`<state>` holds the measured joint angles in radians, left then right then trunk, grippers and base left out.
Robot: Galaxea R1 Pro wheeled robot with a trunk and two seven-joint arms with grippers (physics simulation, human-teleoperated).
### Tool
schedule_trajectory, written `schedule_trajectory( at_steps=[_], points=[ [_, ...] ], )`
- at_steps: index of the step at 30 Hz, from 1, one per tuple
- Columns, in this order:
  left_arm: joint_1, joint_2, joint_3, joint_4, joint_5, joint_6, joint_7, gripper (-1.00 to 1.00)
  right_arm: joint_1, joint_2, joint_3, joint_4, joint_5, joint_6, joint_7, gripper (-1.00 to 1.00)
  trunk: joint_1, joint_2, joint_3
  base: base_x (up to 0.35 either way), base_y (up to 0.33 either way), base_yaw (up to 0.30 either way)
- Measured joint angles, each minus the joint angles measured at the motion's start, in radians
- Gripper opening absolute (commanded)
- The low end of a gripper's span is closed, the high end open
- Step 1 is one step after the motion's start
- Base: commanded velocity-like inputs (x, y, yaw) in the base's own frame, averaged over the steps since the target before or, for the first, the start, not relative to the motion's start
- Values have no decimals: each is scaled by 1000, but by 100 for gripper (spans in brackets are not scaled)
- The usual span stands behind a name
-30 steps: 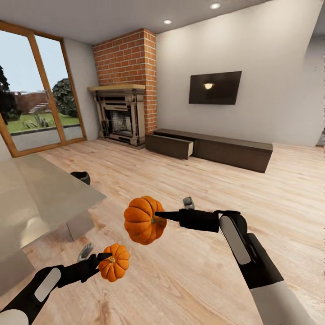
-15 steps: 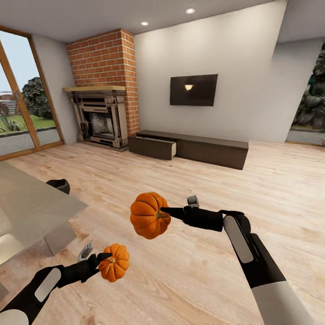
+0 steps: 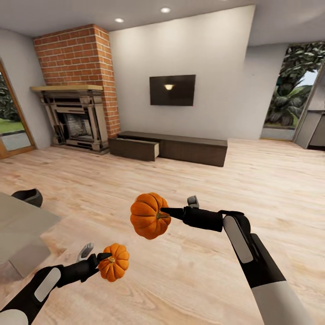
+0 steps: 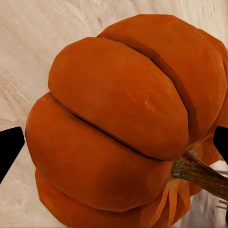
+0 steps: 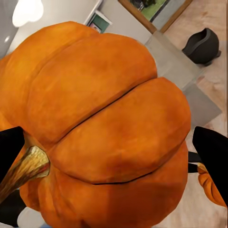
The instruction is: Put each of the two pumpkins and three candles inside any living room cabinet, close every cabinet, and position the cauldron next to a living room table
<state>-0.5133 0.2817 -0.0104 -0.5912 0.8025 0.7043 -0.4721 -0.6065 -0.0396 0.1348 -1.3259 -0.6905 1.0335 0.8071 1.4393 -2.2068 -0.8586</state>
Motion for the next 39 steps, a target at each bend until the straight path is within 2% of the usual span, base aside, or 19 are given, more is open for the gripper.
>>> schedule_trajectory(
  at_steps=[24,27,33,39],
  points=[
    [0,2,0,0,0,0,1,-100,0,-3,-1,-5,1,1,0,-100,0,0,-4,342,0,-4],
    [0,2,0,0,-1,0,1,-100,0,-3,-3,-6,-13,2,0,-100,0,0,-9,342,0,0],
    [0,1,-1,0,-1,0,1,-100,0,-3,-46,-3,-28,2,-2,-100,0,0,-18,342,0,0],
    [0,2,-1,0,-1,0,1,-100,0,-3,-58,-1,-30,3,-2,-100,0,0,-28,342,0,0]
  ],
)
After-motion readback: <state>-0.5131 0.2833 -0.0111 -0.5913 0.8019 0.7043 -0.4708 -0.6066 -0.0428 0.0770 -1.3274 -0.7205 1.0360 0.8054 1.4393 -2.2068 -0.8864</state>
